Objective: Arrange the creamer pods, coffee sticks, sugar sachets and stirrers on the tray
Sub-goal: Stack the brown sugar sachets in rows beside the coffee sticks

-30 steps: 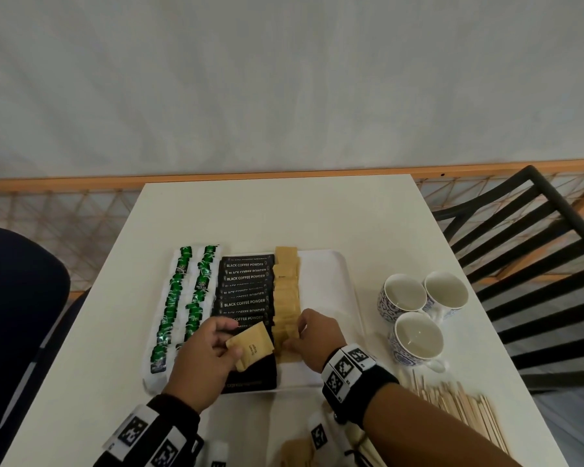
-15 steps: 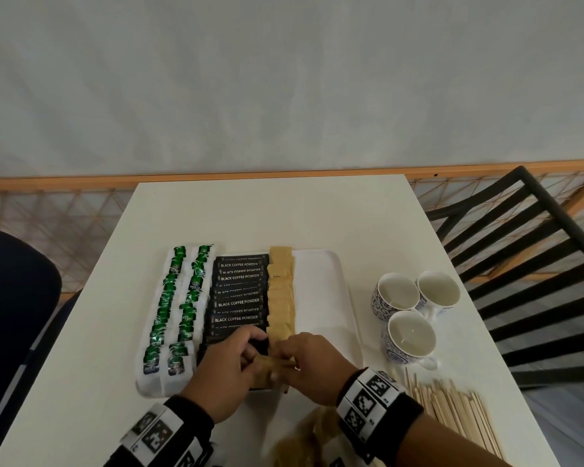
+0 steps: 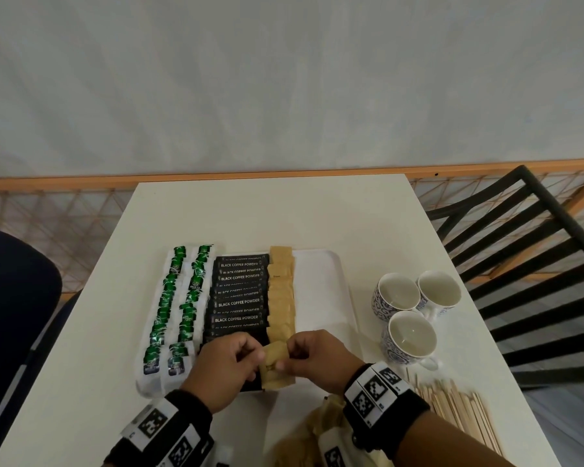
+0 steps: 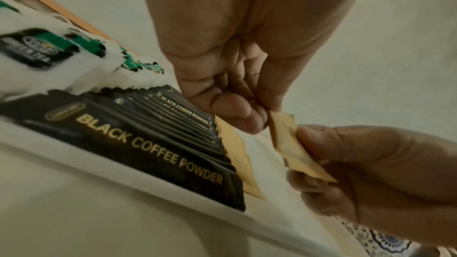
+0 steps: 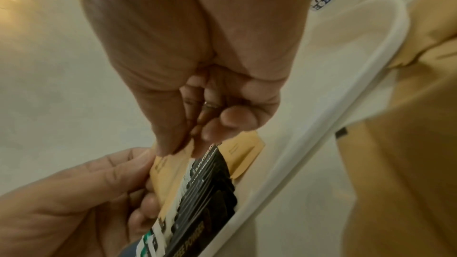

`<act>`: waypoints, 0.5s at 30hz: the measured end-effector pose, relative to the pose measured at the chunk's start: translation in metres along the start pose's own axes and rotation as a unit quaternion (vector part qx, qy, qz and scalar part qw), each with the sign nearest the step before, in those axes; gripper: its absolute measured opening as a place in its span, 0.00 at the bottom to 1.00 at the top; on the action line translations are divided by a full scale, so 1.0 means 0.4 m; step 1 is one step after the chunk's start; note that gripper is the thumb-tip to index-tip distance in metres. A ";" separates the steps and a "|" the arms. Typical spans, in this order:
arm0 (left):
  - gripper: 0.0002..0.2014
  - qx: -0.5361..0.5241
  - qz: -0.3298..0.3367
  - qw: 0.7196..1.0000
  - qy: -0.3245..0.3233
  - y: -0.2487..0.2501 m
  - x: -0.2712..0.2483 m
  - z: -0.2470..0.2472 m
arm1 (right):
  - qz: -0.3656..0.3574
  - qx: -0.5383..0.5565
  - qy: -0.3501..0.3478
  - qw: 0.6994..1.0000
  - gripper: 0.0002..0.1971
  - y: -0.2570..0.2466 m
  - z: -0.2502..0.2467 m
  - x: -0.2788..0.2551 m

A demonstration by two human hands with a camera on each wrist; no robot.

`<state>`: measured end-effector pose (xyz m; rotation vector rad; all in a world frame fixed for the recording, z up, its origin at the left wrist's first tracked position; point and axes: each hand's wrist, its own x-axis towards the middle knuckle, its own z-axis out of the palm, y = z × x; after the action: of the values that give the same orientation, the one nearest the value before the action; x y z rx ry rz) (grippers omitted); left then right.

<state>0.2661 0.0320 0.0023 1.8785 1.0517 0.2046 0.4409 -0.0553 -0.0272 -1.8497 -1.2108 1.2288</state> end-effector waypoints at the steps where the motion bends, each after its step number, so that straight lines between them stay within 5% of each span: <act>1: 0.06 0.004 0.000 1.000 0.011 -0.002 0.000 0.004 | -0.003 -0.040 0.007 0.999 0.14 0.004 0.001 0.005; 8: 0.11 0.031 -0.020 0.997 0.069 -0.023 -0.001 0.019 | 0.078 -0.143 0.071 0.984 0.19 0.043 0.011 0.029; 15: 0.12 0.069 -0.009 0.995 0.074 -0.024 -0.009 0.011 | 0.092 -0.201 0.086 0.971 0.13 0.011 0.026 0.047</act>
<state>0.2604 0.0283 -0.0067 2.0017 1.2086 0.2705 0.4360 -0.0398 -0.0421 -2.3574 -1.2827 0.9359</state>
